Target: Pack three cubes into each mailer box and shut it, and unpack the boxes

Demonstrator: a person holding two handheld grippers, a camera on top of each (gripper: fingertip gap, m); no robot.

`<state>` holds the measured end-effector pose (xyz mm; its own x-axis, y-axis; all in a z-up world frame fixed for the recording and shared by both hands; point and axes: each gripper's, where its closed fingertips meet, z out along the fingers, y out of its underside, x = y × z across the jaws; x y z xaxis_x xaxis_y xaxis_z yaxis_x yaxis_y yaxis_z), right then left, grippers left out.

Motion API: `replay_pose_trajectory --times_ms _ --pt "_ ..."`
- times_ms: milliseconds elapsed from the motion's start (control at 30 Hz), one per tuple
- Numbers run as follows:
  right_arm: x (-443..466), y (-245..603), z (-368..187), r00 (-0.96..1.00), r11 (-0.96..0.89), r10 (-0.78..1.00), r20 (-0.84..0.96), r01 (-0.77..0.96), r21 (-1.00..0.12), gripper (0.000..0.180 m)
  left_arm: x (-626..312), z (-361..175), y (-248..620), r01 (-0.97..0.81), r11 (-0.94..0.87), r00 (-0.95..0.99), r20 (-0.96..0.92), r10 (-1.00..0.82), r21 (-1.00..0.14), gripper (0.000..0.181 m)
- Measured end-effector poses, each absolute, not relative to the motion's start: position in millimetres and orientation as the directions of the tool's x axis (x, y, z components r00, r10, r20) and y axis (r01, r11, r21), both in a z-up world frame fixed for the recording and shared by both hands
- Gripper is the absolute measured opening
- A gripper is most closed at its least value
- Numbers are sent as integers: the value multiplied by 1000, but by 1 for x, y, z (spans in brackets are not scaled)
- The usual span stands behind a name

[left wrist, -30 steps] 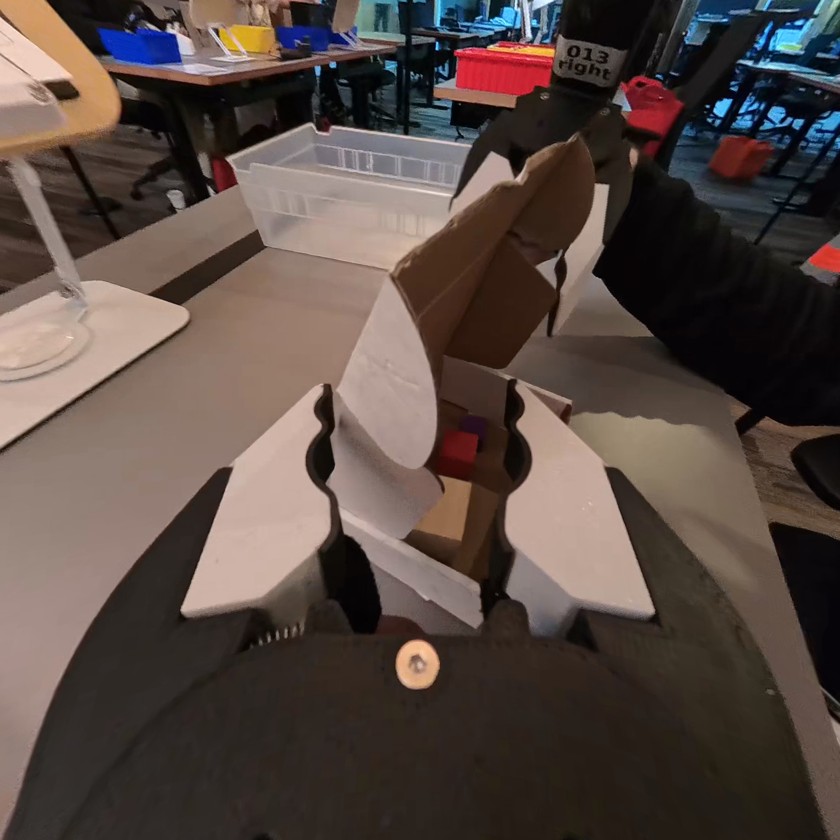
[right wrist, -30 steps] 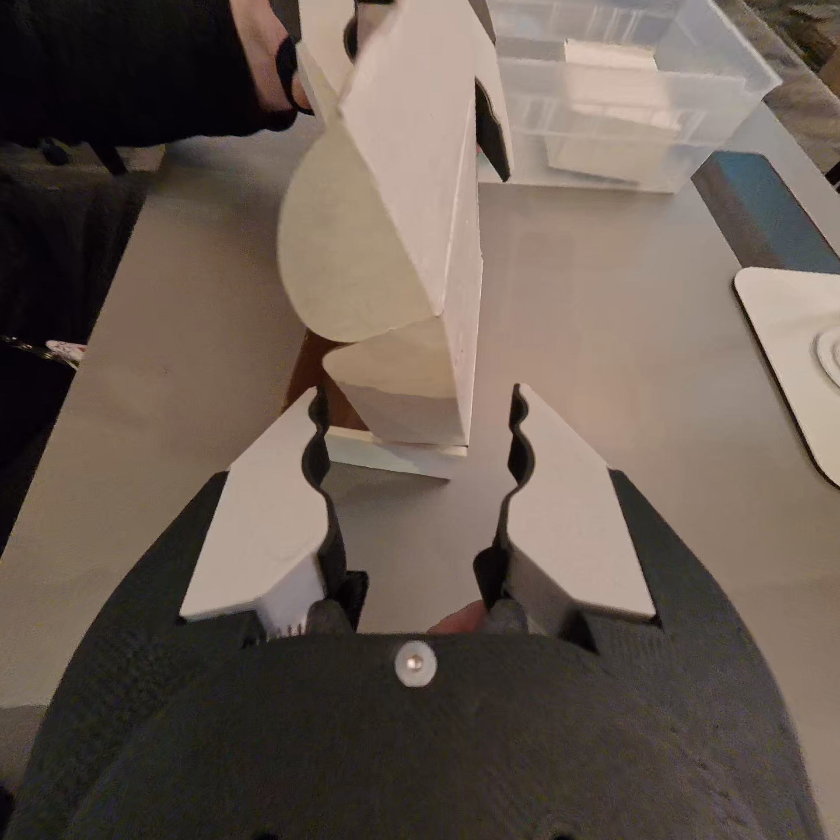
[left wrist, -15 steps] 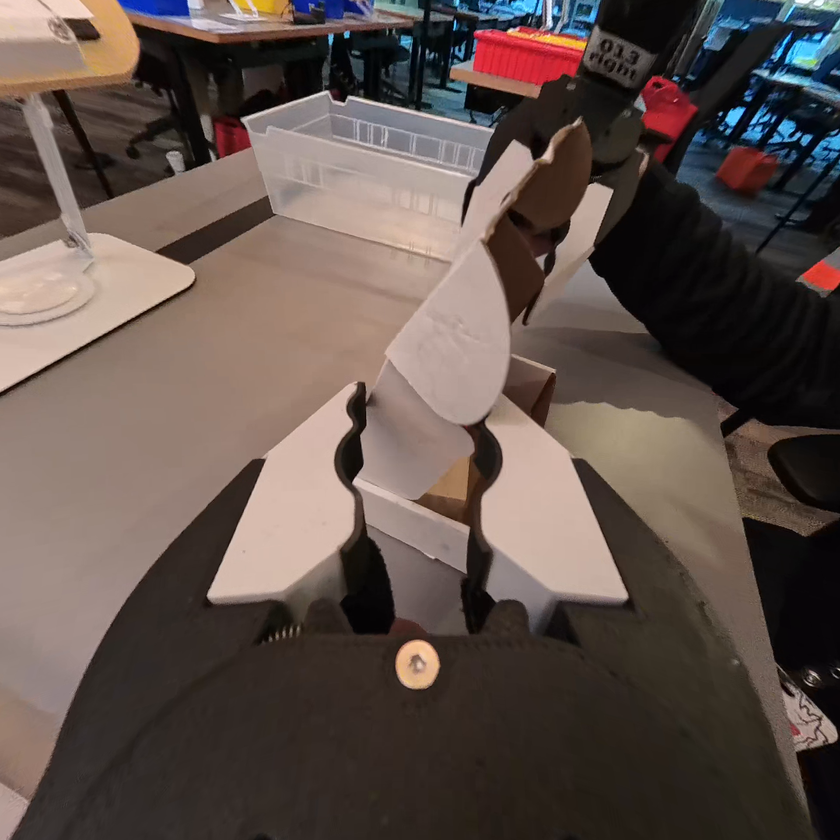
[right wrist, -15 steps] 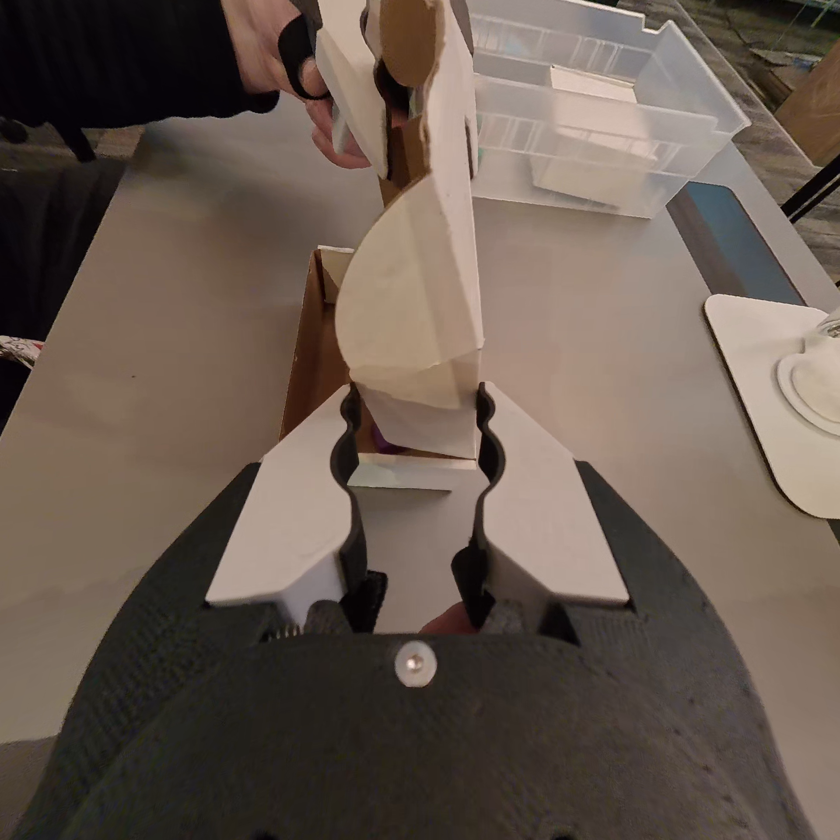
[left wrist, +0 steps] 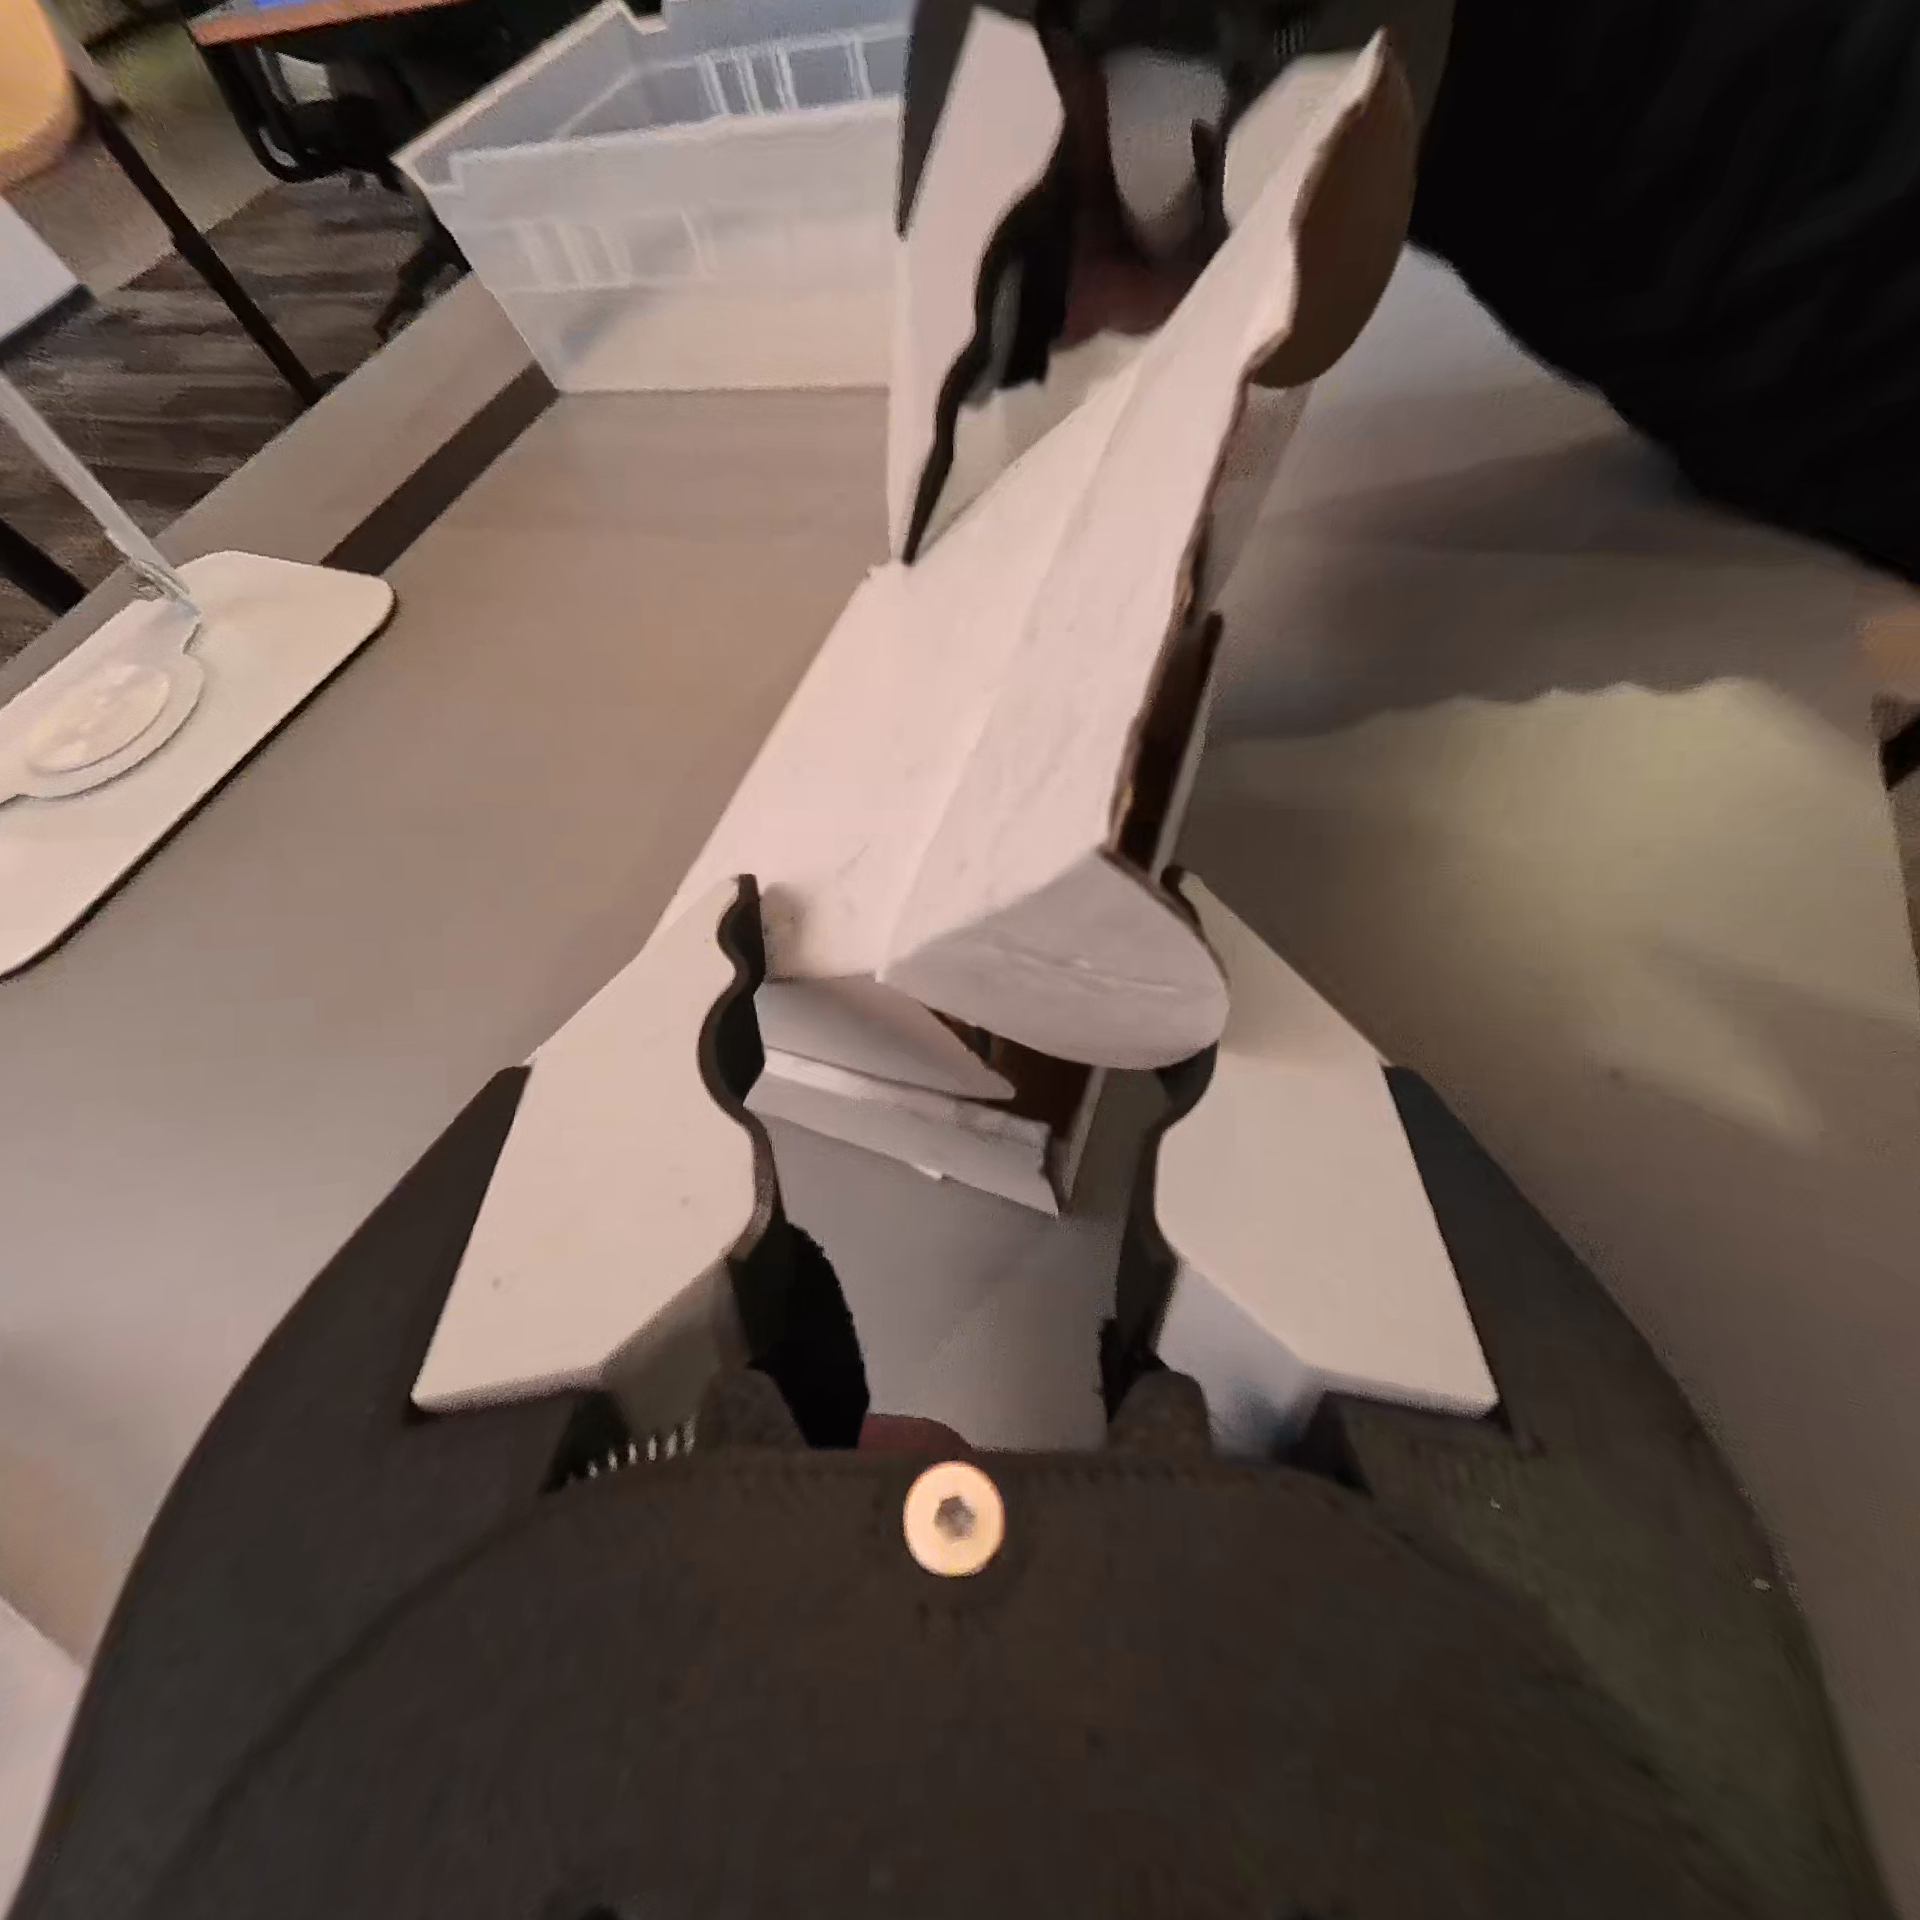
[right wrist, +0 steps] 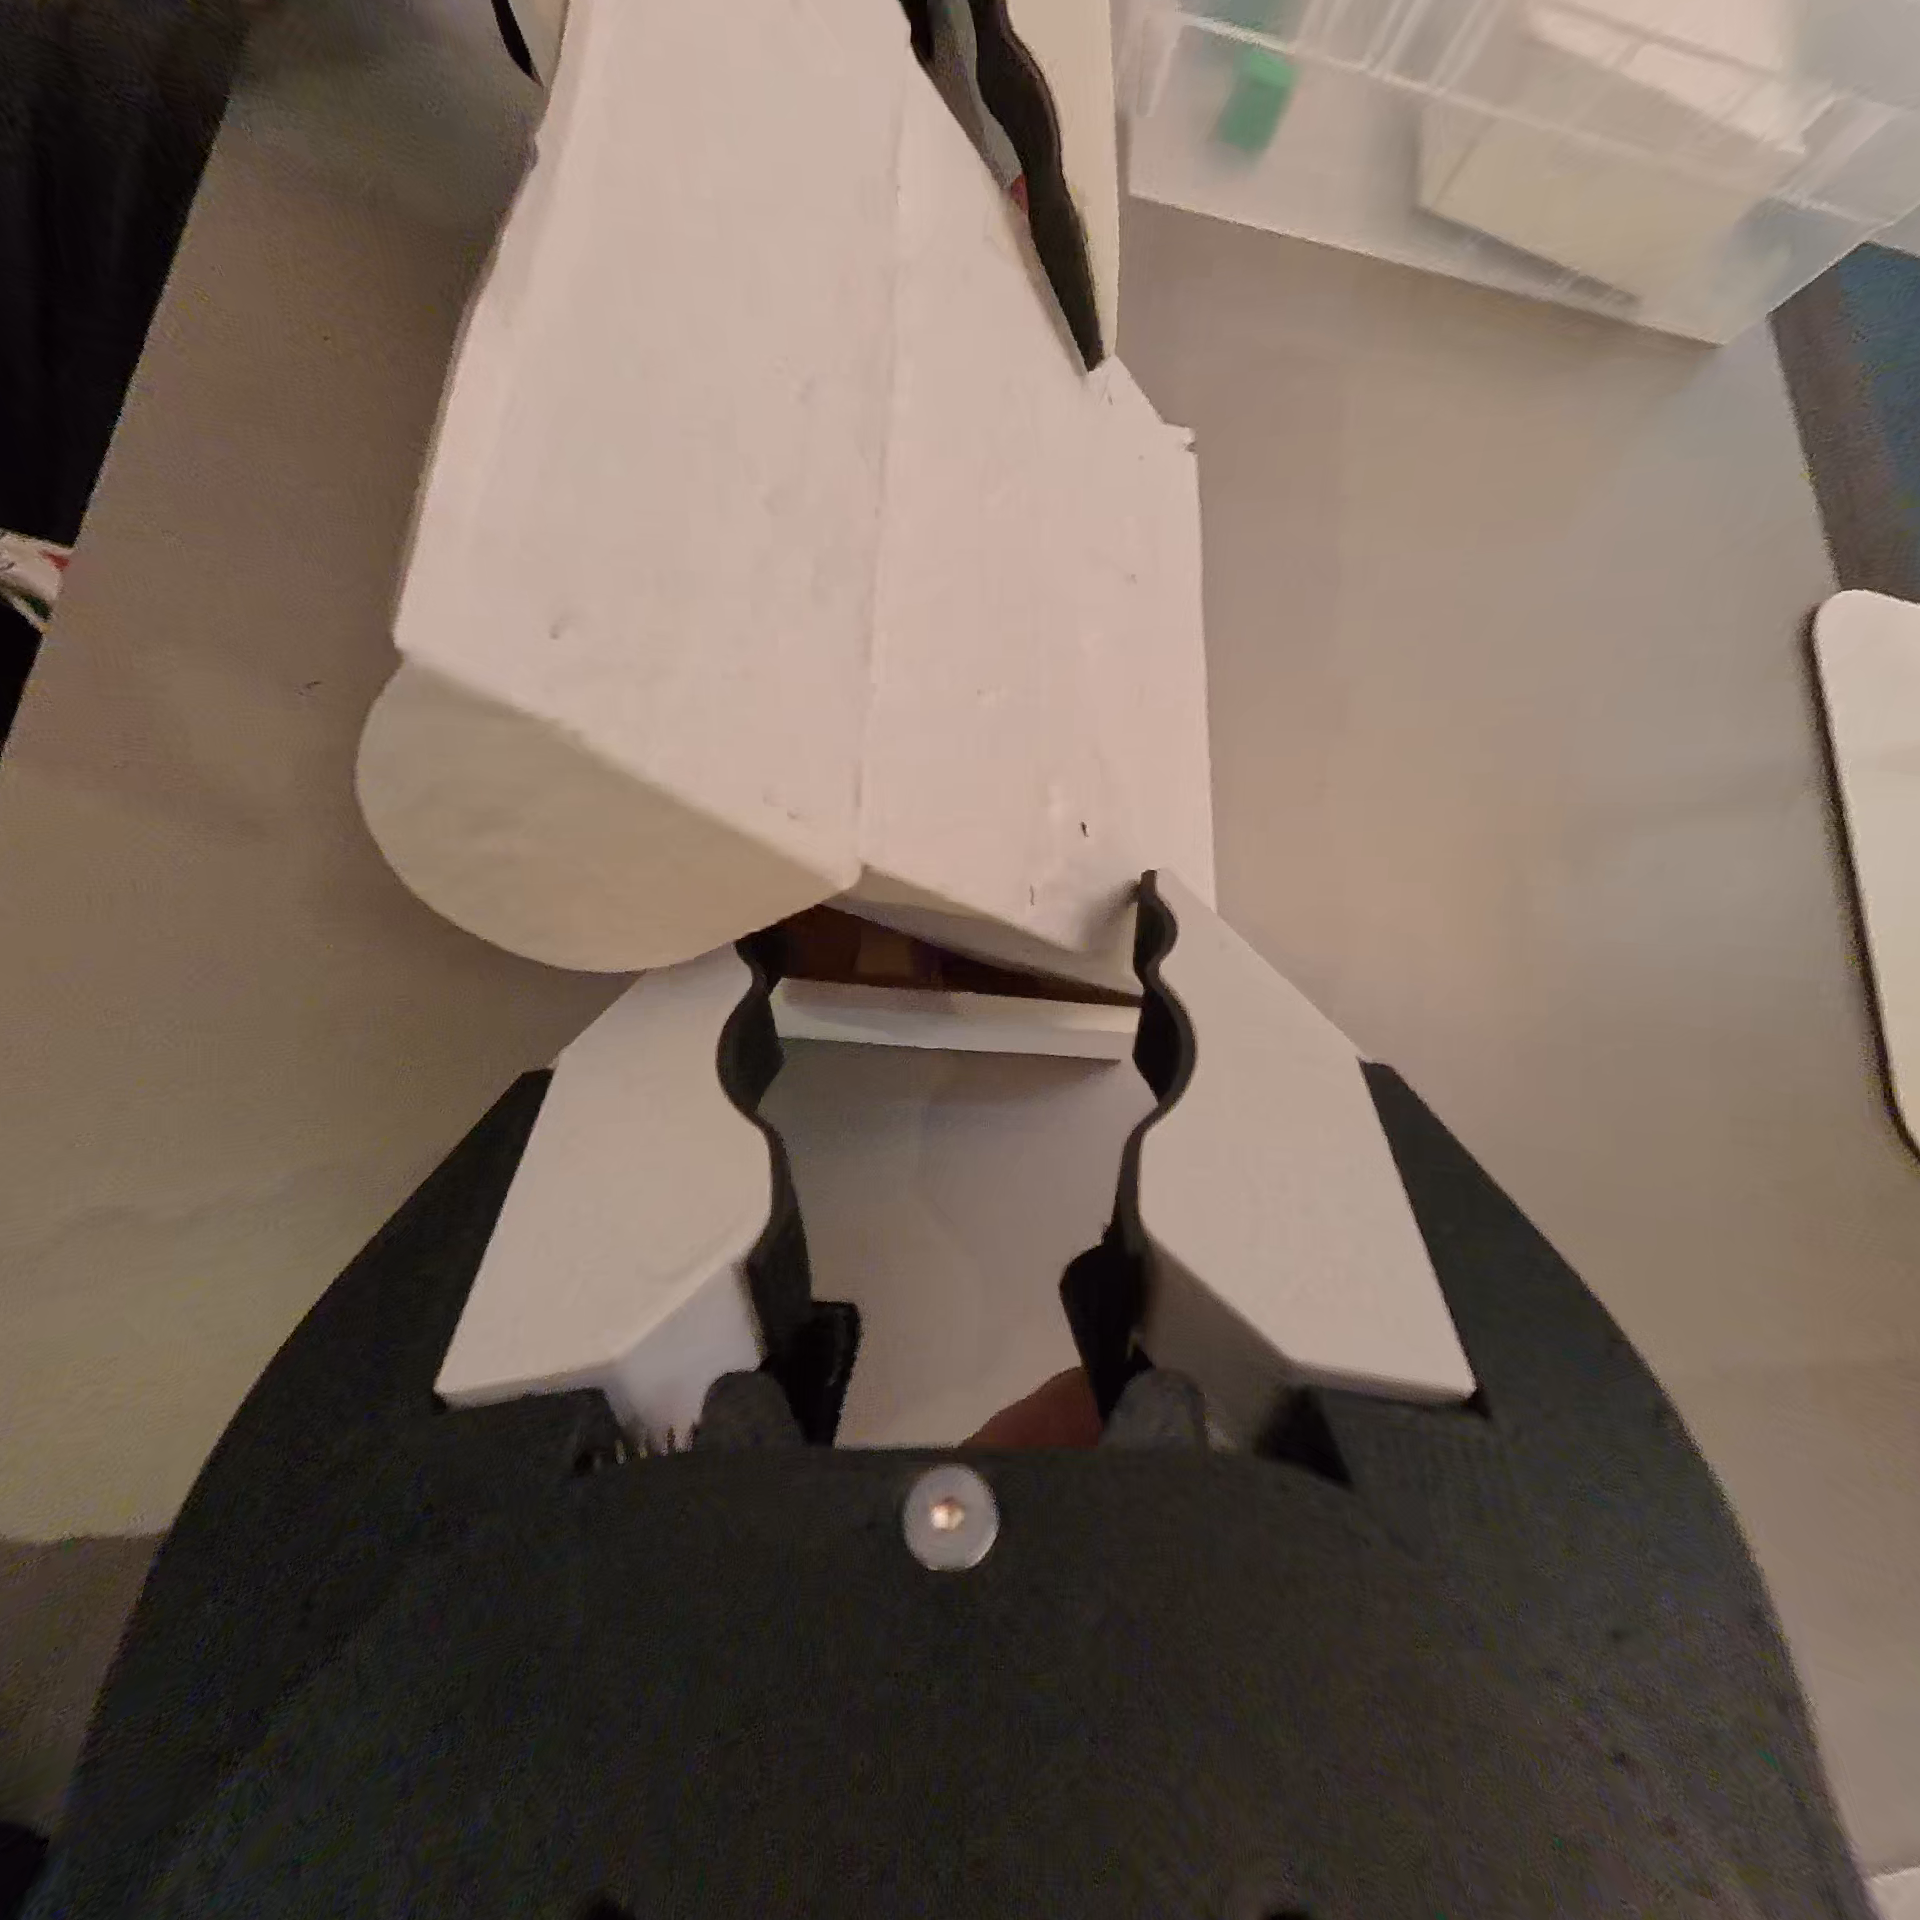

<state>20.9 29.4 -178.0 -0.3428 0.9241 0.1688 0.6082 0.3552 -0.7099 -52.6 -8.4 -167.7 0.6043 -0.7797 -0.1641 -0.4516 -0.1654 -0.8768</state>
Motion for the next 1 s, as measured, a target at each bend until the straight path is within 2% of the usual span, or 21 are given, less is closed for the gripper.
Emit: replay_pose_trajectory --times_ms 33,100,167,333,433,500,633,767,900,1000 --pt "23 25 -180 -354 349 924 145 620 -703 73 -51 -173 -13 -481 -157 585 -182 -790 -862 78" --pt "27 19 -182 -363 346 923 129 633 -692 80 -50 -176 -19 -491 -144 571 -192 -798 -859 86" --pt "33 18 -184 -355 343 926 128 650 -678 84 -52 -177 -22 -502 -133 567 -209 -796 -855 86" --pt "49 7 -165 -343 317 932 117 612 -724 89 -54 -172 -36 -506 -93 540 -231 -809 -857 102" --pt "51 -14 -142 -367 327 920 135 531 -782 89 -57 -173 -50 -544 -47 494 -275 -825 -838 102" --pt "52 -23 -137 -382 334 914 136 516 -789 88 -60 -168 -56 -565 4 464 -322 -825 -825 95" --pt "48 -41 -163 -446 377 889 102 589 -714 84 -57 -181 -62 -631 -9 403 -318 -858 -776 80" --pt "45 -45 -198 -450 402 888 92 666 -628 74 -55 -205 -64 -719 -12 368 -366 -855 -695 78" --pt "47 -45 -197 -444 408 890 107 669 -621 75 -55 -201 -71 -706 -1 351 -350 -868 -708 81" --pt "51 -34 -183 -407 396 903 140 658 -640 78 -66 -174 -81 -639 1 353 -294 -888 -769 86"
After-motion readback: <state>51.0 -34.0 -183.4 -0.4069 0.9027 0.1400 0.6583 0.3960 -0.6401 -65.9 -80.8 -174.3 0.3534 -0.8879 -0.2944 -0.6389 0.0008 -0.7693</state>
